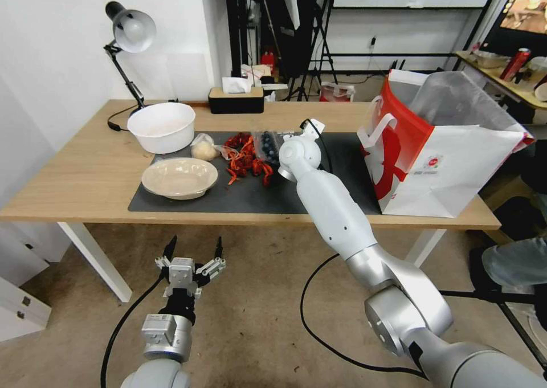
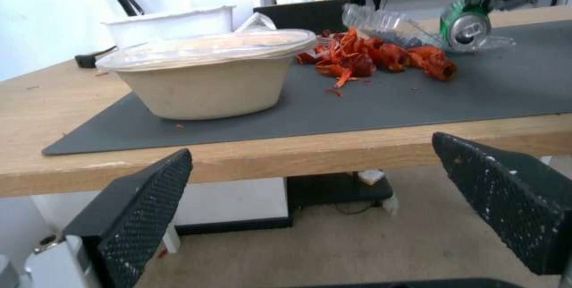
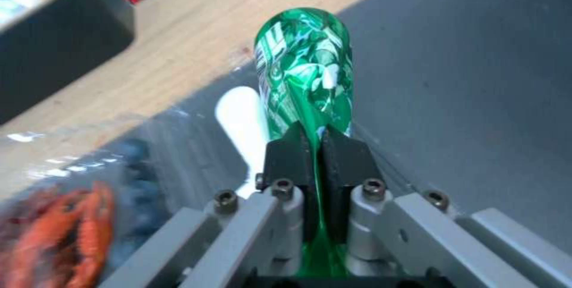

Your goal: Pick up the trash from the table and place it into the takeout bag.

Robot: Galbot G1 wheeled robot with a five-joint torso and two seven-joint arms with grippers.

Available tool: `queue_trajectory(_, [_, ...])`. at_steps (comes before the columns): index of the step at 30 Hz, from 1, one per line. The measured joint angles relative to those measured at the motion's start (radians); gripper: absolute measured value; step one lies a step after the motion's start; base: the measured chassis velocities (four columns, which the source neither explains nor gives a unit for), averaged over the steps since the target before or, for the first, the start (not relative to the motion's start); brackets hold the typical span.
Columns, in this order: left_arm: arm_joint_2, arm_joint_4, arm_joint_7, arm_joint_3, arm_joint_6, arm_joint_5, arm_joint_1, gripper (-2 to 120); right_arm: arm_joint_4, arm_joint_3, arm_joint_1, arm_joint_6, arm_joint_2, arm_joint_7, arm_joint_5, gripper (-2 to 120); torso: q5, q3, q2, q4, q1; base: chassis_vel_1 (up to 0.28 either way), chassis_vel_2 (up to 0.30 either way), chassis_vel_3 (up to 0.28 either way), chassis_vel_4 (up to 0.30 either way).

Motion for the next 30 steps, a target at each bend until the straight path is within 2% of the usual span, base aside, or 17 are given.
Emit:
queue_trajectory(7, [0.0, 0.0, 0.0, 0.0, -0.001, 0.0, -0.001, 100, 0.088, -0.022, -0.015, 0.036, 0.0, -0.041, -0.016, 0, 0.0, 0.0, 0.0, 0.0, 0.0, 0.0, 0.0, 0.0, 0.0])
queue_trajectory(11, [0.0, 0.0, -0.002, -0.002, -0.001, 0.0, -0.001, 100, 0.244, -0.059, -0.055, 0.088, -0.029, -0.151, -0.067, 0, -0.0001, 0.0, 0.0, 0.0003, 0.0, 0.0, 0.0, 0.0, 0.0])
queue_trajectory(12, [0.0, 0.0, -0.002, -0.002, -0.001, 0.0, -0.001, 100, 0.244, -0.059, -0.055, 0.088, -0.029, -0.151, -0.067, 0, -0.0001, 0.0, 0.0, 0.0003, 0.0, 0.0, 0.0, 0.0, 0.0])
queue_trajectory(14, [0.0, 0.0, -0.002, -0.002, -0.001, 0.0, -0.001, 100, 0.341, -0.075, -0.075, 0.088, -0.063, -0.173, -0.133, 0, 0.0001, 0.0, 0.0, -0.0002, 0.0, 0.0, 0.0, 0.0, 0.0])
queue_trajectory(17, [0.0, 0.0, -0.002, -0.003, 0.0, 0.0, -0.001, 100, 0.394, -0.077, -0.082, 0.08, -0.08, -0.174, -0.176, 0, 0.0001, 0.0, 0.0, -0.0002, 0.0, 0.0, 0.0, 0.0, 0.0])
queue_trajectory(18, [0.0, 0.0, -0.002, -0.003, 0.0, 0.0, -0.001, 100, 0.459, -0.076, -0.087, 0.048, -0.104, -0.16, -0.241, 0, 0.0001, 0.0, 0.0, 0.0, 0.0, 0.0, 0.0, 0.0, 0.0])
queue_trajectory(23, [0.0, 0.0, -0.002, -0.001, 0.0, 0.001, -0.002, 100, 0.538, -0.055, -0.088, -0.018, -0.14, -0.097, -0.344, 0, 0.0002, 0.0, 0.0, -0.0001, 0.0, 0.0, 0.0, 0.0, 0.0])
queue_trajectory(26, [0.0, 0.0, -0.002, 0.0, 0.0, 0.003, -0.002, 100, 0.597, -0.009, -0.098, -0.065, -0.17, -0.049, -0.44, 0, 0.0003, 0.0, 0.0, 0.0, 0.0, 0.0, 0.0, 0.0, 0.0])
queue_trajectory(30, [0.0, 0.0, -0.002, 0.001, 0.0, 0.007, 0.0, 100, 0.641, 0.059, -0.119, -0.108, -0.197, -0.023, -0.5, 0, 0.0002, 0.0, 0.0, 0.0001, 0.0, 0.0, 0.0, 0.0, 0.0])
